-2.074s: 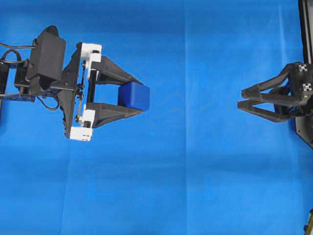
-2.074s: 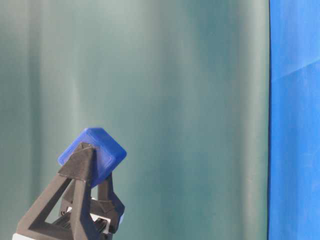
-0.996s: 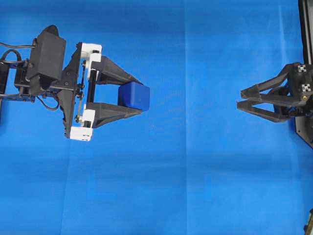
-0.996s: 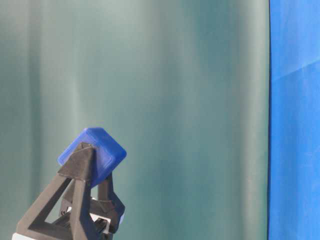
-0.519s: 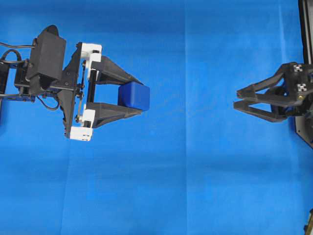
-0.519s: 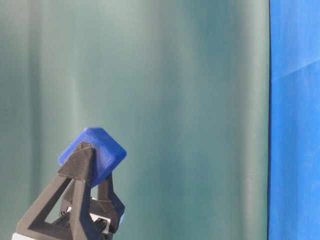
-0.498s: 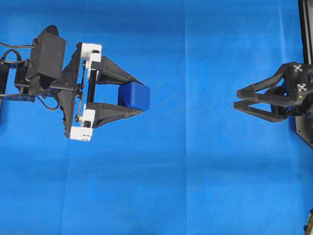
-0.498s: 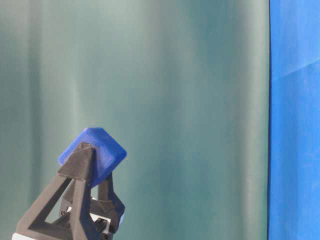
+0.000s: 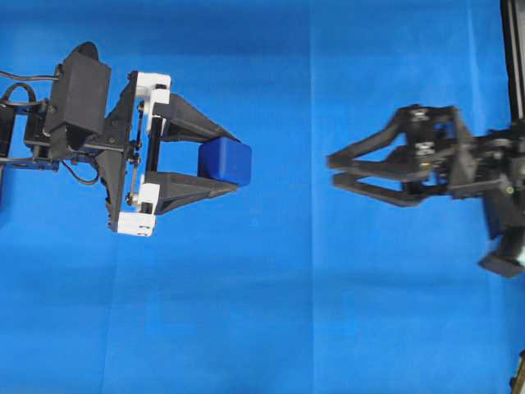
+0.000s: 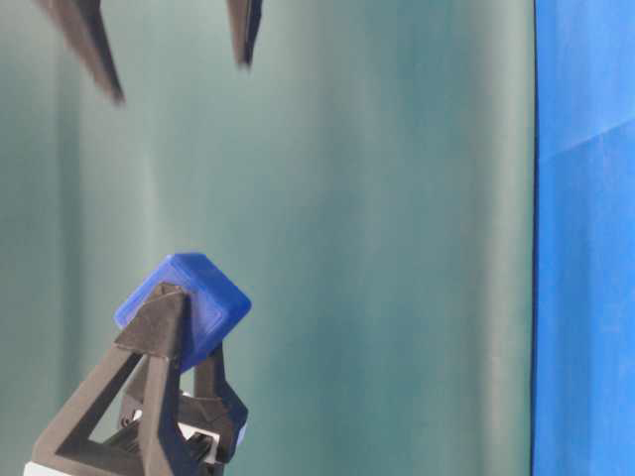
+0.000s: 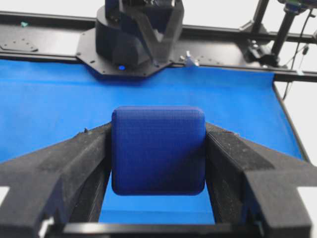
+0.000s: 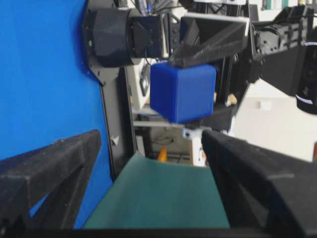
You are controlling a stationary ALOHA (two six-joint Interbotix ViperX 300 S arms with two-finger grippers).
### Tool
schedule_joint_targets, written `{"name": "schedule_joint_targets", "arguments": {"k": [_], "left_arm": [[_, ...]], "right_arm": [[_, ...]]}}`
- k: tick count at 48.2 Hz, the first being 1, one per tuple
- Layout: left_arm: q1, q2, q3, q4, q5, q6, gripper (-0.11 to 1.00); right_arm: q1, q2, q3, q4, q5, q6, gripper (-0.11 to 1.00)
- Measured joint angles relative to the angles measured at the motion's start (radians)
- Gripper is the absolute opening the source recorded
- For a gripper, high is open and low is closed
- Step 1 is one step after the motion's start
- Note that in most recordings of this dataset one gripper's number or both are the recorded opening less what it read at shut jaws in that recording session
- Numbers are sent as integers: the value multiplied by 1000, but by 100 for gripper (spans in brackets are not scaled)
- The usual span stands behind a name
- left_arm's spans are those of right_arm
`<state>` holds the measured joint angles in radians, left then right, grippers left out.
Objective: Handover the blue block to the right arm after grasping it with the left arm, then place it in the designated position.
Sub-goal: 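Reach the right gripper toward the cube held by the left gripper, then close the right gripper on the cube and open the left gripper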
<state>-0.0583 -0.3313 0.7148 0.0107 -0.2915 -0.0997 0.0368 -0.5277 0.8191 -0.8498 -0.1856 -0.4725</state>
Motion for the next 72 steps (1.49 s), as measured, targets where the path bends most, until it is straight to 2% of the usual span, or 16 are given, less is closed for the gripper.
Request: {"name": "schedule_joint_targets", "arguments": {"k": [16,41,65,69,72], "left_arm": [[0,0,0,0,0,0,49],[0,0,0,0,0,-2,49],[-2,2,2,0,2,-2,49],[-2,0,0,0,3,-2,49],[-3,0,2,0,5,-2,49]], "right_arm": [[0,170,-132,0,-15,0,96],[-6,330,-301,0,-14,0,96],[-6,359,-334,0,14,0,96],[-6,359,-337,0,26,0,92],[-6,359,-344,0,48,0,81]]}}
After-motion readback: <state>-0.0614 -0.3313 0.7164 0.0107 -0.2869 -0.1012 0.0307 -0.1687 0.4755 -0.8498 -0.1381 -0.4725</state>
